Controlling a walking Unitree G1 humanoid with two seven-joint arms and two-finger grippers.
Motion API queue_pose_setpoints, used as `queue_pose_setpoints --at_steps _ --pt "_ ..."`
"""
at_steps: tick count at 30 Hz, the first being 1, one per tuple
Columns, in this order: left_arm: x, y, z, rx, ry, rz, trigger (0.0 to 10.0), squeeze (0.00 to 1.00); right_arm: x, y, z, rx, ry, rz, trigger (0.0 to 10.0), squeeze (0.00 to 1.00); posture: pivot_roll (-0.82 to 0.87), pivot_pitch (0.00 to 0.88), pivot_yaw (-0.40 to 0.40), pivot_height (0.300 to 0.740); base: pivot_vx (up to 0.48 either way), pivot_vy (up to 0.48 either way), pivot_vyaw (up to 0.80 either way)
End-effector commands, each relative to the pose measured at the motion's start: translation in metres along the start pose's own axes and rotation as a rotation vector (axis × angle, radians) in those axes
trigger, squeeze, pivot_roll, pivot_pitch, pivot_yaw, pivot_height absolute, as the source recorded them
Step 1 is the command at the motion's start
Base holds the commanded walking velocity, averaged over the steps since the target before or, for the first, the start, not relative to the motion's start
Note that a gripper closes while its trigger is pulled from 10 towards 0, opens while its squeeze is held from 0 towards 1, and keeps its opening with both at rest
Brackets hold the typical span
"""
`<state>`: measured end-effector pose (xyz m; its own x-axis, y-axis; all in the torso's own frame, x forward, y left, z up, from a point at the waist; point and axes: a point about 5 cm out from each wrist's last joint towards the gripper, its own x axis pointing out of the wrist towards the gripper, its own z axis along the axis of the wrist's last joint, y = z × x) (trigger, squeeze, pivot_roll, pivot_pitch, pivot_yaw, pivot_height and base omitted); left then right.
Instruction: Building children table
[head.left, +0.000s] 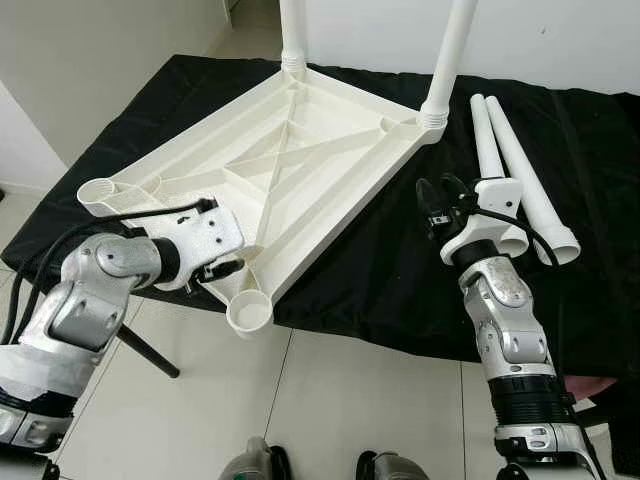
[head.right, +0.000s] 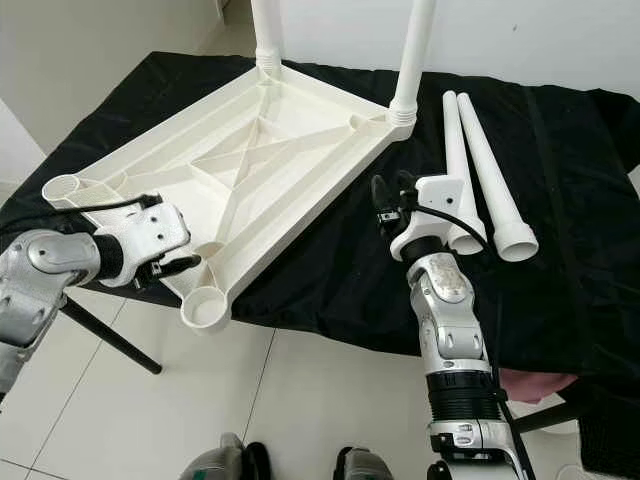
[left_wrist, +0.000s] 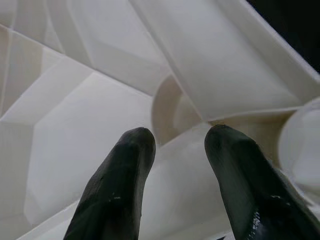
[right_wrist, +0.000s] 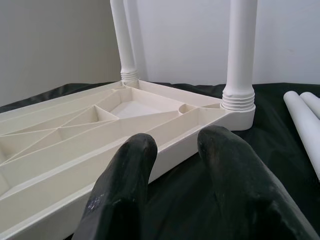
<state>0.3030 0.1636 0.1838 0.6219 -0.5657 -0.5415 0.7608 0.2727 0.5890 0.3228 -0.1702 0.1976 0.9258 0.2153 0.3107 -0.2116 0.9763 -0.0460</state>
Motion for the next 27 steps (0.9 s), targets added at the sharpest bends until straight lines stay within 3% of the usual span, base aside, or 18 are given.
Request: queue_pose_setpoints --at_steps 1,18,23,27 --pt "0.006 -0.015 -0.002 0.032 0.019 -0.068 10.0 0.0 -0.002 -0.002 -0.002 -0.009 0.013 0.001 10.0 0.0 -0.1 0.106 0.057 0.74 0.0 0.0 0.0" --pt "0.035 -0.046 0.03 0.015 -0.119 -0.155 10.0 0.0 -0.009 -0.005 -0.002 -0.02 0.021 -0.005 10.0 0.0 -0.11 0.105 0.066 0.74 0.0 0.0 0.0" --pt "0.04 -0.046 0.034 0.006 -0.136 -0.14 10.0 0.0 -0.01 -0.005 -0.002 -0.022 0.022 -0.01 10.0 0.0 -0.12 0.107 0.068 0.74 0.0 0.0 0.0" --pt "0.034 -0.03 0.026 -0.015 -0.117 -0.086 10.0 0.0 -0.012 -0.006 -0.003 -0.027 0.026 -0.012 10.0 0.0 -0.11 0.112 0.072 0.74 0.0 0.0 0.0"
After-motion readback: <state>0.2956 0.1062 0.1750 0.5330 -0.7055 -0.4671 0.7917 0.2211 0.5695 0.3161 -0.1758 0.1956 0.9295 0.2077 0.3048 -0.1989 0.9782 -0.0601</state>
